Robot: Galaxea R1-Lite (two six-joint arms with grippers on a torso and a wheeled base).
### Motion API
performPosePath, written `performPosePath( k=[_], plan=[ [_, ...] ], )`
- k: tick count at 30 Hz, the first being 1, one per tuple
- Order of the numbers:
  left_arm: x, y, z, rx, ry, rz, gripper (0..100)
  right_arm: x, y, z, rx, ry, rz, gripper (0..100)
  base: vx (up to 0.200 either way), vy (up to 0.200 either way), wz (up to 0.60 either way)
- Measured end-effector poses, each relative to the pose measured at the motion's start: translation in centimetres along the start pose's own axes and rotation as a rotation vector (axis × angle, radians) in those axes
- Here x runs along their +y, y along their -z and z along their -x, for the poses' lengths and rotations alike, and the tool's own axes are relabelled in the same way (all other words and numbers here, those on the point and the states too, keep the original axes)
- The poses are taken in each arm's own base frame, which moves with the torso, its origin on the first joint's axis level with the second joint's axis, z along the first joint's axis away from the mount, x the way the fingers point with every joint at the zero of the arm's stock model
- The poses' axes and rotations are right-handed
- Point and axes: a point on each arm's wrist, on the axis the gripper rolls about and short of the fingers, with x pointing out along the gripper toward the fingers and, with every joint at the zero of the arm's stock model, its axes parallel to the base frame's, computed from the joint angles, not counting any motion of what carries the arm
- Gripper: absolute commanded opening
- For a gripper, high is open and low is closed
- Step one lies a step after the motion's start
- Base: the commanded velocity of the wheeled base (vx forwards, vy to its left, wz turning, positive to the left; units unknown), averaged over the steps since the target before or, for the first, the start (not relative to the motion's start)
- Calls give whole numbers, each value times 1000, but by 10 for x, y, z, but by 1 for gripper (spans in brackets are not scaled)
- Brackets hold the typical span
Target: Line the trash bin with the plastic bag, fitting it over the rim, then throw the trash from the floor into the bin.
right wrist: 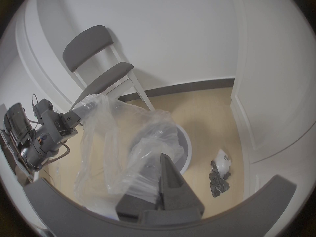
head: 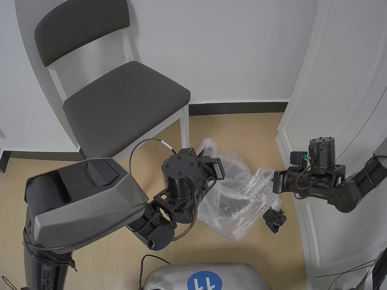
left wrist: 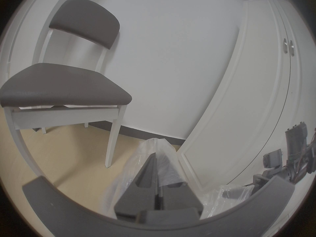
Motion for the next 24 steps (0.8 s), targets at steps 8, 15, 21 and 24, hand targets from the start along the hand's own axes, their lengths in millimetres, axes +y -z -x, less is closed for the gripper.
performPosePath(
  k=[8, 15, 21, 24],
  plan=[
    [-2, -19, 12, 127, -46, 27, 0, 9, -27, 21, 29, -17, -83, 0, 0, 0, 0],
    [4, -28, 12, 248, -123, 57, 0, 16, -37, 23, 22, -36, -105, 0, 0, 0, 0],
    [17, -35, 0, 237, -160, 75, 0, 21, -32, 9, 55, -48, -113, 0, 0, 0, 0],
    [20, -32, -2, 246, -168, 72, 0, 23, -27, 2, 79, -51, -115, 0, 0, 0, 0]
  ],
)
